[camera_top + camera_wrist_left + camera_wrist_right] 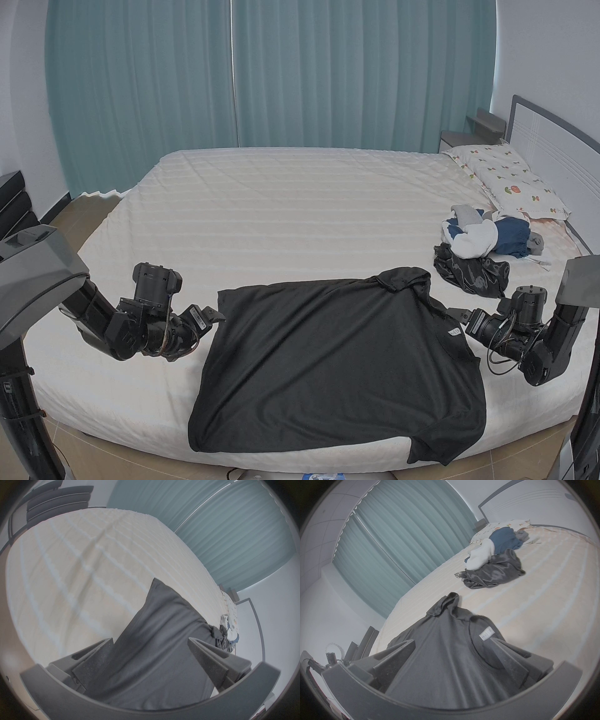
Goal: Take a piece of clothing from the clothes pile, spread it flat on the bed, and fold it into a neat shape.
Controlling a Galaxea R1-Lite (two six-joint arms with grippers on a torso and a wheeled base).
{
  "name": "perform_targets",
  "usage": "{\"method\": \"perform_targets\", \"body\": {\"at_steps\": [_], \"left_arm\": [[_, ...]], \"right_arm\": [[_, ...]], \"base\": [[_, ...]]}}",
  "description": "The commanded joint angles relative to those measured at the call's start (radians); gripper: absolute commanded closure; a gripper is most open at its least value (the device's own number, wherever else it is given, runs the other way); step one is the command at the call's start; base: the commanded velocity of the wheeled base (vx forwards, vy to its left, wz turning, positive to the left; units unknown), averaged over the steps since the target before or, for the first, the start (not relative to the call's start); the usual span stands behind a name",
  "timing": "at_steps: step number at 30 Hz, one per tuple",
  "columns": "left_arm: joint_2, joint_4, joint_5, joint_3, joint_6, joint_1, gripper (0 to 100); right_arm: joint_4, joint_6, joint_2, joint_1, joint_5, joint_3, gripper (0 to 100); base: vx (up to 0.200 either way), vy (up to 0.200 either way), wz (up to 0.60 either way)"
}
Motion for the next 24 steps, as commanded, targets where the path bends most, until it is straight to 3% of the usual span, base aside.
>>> {"method": "perform_targets", "body": {"at_steps": [1,7,17,24], "left_arm": [[0.114,0.004,0.011,-0.140,-0.001,0.004,0],[0.188,0.025,0.014,-0.290,-0.003,0.022,0],[0.424,0.183,0.020,-0.692,-0.001,0.062,0],[0.508,0.168,0.038,-0.762,0.013,0.057,0]], "right_arm": [[0.004,0.012,0.011,0.031,-0.005,-0.012,0],[0.007,0.014,0.011,0.038,-0.005,-0.007,0],[0.010,0.014,0.020,0.050,-0.006,-0.009,0],[0.008,0.032,0.028,0.050,-0.008,-0.007,0]], "base": [[0.000,0.000,0.00],[0.000,0.000,0.00],[0.000,0.000,0.00],[0.000,0.000,0.00]]}}
